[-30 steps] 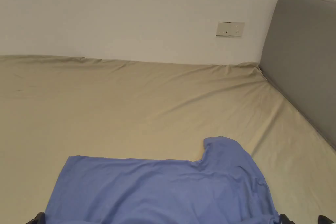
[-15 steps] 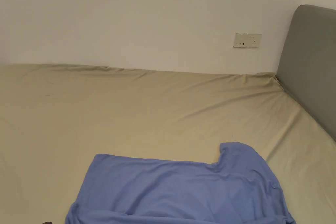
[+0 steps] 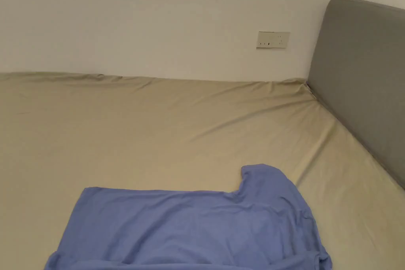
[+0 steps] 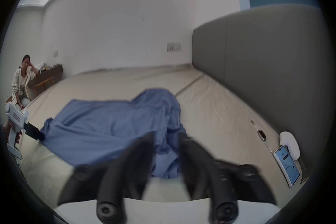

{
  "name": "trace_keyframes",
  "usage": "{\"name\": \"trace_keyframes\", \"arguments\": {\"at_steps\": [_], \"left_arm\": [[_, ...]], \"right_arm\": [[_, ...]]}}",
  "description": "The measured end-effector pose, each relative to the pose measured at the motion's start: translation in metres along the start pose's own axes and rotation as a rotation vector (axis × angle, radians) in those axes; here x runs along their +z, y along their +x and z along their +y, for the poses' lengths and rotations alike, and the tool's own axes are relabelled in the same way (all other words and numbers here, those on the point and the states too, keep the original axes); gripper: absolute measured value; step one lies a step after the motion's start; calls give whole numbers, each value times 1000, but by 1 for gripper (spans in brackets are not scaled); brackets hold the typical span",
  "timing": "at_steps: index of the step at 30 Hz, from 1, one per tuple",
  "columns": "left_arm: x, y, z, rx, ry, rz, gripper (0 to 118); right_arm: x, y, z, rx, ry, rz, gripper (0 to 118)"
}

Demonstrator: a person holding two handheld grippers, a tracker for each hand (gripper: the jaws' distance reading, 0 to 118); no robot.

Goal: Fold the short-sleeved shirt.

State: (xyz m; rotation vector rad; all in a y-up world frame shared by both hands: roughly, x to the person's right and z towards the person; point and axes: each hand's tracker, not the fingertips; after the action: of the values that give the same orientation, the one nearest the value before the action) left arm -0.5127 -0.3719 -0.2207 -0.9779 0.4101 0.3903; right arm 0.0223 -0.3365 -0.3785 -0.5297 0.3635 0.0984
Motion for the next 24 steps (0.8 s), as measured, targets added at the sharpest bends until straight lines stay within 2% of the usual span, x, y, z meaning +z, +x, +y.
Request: {"name": "trace_keyframes", "arguments": {"at_steps": [1, 2, 3, 4, 8, 9, 11, 12, 13, 14, 15, 17, 18, 21, 24], "left_arm": [[3, 3, 1, 27, 1, -42, 9], [5, 8, 1, 18, -3, -7, 9], [8, 12, 0, -30, 22, 18, 9], [-1, 13, 0, -57, 44, 19, 9], [-2, 6, 0, -1, 26, -8, 9], [-3, 4, 0, 4, 22, -9, 9], [-3, 4, 0, 10, 17, -9, 9], [-7, -7, -2, 11, 16, -11, 9], [-6, -7, -2, 10, 14, -13, 9], [-4, -7, 0, 9, 13, -13, 9], [-1, -8, 2, 11, 12, -16, 9], [20, 0, 3, 15, 18, -27, 8], [31, -1, 4, 26, 39, -43, 8], [61, -14, 1, 44, 85, -59, 7], [99, -26, -13, 81, 108, -133, 7]], "right_arm": [[-14, 5, -1, 2, -57, -4, 64], [-26, 10, -1, 8, -95, -4, 83], [-39, 16, -1, 17, -145, 1, 88], [-54, 22, -1, 16, -203, 5, 87], [-114, 38, -22, 18, -445, 48, 86], [-113, 30, -16, 18, -486, 59, 83], [-116, 30, -14, -32, -466, 86, 62], [-112, 31, -9, -34, -439, 98, 29], [-105, 27, -2, -71, -432, 156, 10], [-103, 27, 2, -113, -445, 167, 10], [-101, 27, 8, -101, -482, 148, 10], [-88, 23, 18, -45, -442, 138, 10], [-76, 25, 24, -45, -426, 147, 10], [-34, 35, 36, -96, -346, 169, 10], [14, 43, 39, -115, -320, 178, 10]]}}
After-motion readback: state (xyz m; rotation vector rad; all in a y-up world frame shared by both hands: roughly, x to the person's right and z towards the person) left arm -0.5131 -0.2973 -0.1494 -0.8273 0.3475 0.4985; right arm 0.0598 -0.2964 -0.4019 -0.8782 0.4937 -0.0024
